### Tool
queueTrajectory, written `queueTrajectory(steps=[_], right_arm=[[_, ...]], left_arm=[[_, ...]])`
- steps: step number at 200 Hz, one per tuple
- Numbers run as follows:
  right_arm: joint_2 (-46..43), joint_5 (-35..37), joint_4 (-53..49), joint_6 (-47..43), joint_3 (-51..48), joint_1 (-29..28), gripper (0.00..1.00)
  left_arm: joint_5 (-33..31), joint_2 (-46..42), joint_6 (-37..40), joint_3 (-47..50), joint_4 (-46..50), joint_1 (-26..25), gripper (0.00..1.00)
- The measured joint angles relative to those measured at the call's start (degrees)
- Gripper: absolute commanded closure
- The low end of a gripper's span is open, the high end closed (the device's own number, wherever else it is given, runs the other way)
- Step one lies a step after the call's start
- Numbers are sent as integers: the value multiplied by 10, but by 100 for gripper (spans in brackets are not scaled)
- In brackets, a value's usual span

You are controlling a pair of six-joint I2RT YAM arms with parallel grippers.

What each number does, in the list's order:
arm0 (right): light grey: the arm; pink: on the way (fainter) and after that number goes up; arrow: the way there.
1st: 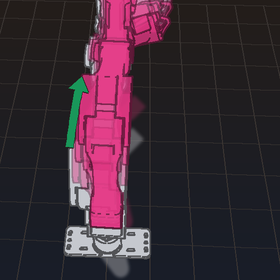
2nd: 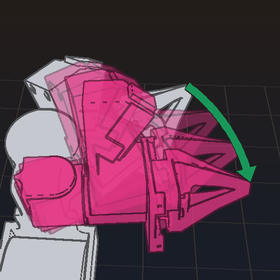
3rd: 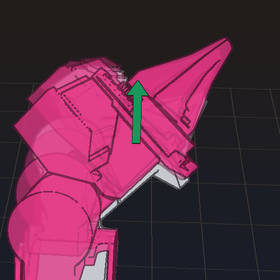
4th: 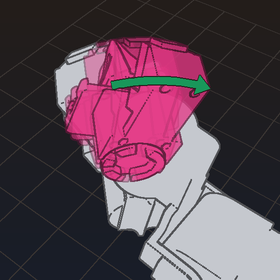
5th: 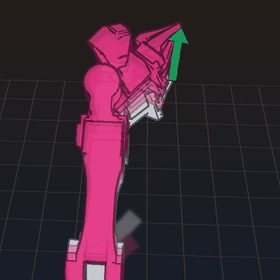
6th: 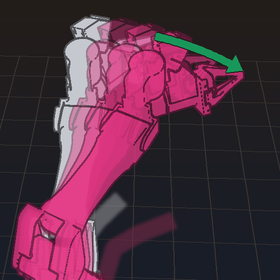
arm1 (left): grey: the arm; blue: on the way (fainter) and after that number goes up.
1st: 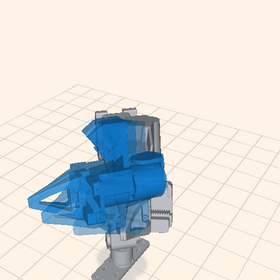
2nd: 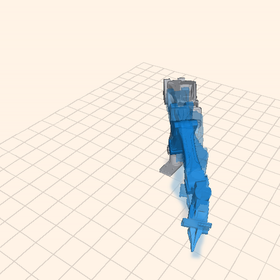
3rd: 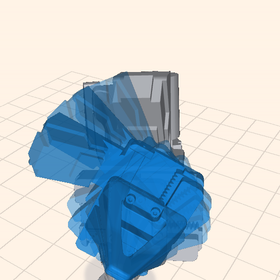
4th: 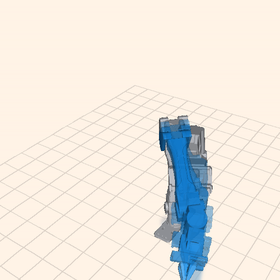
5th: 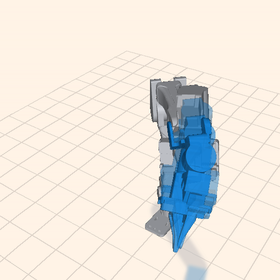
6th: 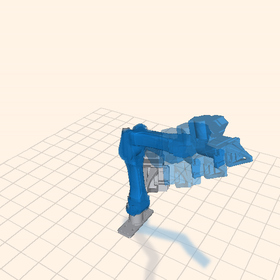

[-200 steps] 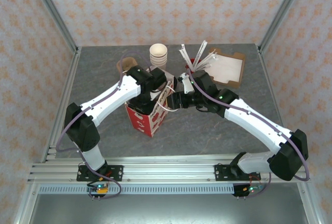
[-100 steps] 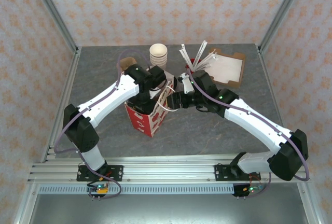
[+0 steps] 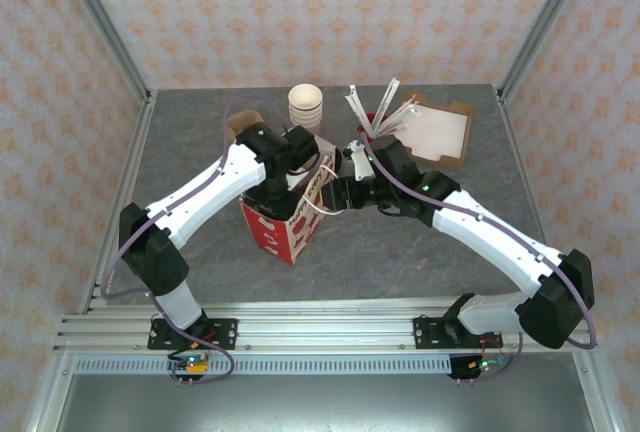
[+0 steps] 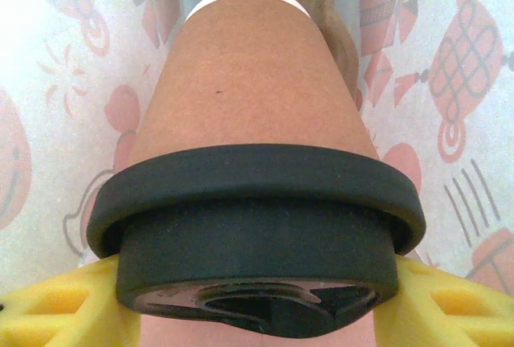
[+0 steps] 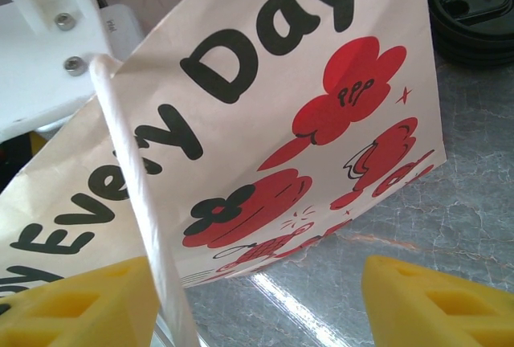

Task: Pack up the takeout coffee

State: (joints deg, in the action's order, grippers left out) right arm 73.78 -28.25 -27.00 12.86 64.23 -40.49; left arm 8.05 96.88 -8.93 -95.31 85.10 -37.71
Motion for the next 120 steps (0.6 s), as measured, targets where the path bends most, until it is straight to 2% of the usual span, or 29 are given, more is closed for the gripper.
queueTrajectory(steps=[40,120], right_arm=[[0,0,0,0,0,0,33],[0,6,0,-5,0,0,33]], left_arm=[[0,-13,0,-7,17,0,65],[-12,-19,0,-98,50,0,65]])
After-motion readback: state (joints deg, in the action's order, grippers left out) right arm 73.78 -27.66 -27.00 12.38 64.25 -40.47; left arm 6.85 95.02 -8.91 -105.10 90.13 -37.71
